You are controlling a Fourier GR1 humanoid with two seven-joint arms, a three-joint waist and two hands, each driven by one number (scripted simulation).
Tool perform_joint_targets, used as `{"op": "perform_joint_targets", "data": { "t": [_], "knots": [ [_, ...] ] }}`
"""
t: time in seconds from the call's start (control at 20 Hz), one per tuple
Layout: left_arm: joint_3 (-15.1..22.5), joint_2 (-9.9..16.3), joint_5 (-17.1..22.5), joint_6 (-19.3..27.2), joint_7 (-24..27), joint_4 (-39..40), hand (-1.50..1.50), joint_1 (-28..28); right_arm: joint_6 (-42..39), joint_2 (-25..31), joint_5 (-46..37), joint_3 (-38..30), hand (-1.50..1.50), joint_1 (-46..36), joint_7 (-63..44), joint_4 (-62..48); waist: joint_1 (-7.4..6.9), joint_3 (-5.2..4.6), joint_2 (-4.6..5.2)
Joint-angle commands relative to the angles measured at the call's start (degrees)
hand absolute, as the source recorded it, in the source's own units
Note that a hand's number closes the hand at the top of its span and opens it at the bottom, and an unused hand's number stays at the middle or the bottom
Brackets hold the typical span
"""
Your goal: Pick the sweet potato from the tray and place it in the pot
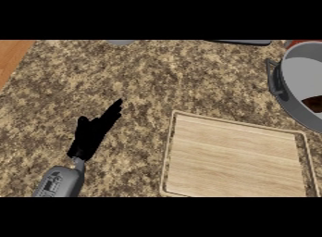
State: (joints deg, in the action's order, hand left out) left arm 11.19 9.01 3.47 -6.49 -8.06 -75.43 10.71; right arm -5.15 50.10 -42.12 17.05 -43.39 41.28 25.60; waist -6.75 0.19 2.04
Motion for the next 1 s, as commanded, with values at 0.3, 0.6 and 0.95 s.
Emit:
{"op": "perform_joint_targets", "data": {
  "t": [0.3,0.6,0.95],
  "knots": [
    [-1.7,1.3,0.4,-0.8,2.5,1.0,0.00,-2.1,-7.7,-10.1,5.8,-6.3,-1.50,-8.9,6.4,-11.2,2.07,0.12,-0.48],
    [-2.9,1.3,0.6,0.4,0.5,0.4,0.00,-0.7,-17.6,-10.7,19.8,-19.9,-1.50,-12.5,7.6,-16.2,3.23,0.11,-0.66],
    [-3.0,1.3,0.4,0.5,-0.1,0.0,0.00,-0.1,-19.4,-4.3,30.2,-31.1,-1.50,-17.3,-0.6,-22.0,2.74,0.16,-0.08]
  ]
}}
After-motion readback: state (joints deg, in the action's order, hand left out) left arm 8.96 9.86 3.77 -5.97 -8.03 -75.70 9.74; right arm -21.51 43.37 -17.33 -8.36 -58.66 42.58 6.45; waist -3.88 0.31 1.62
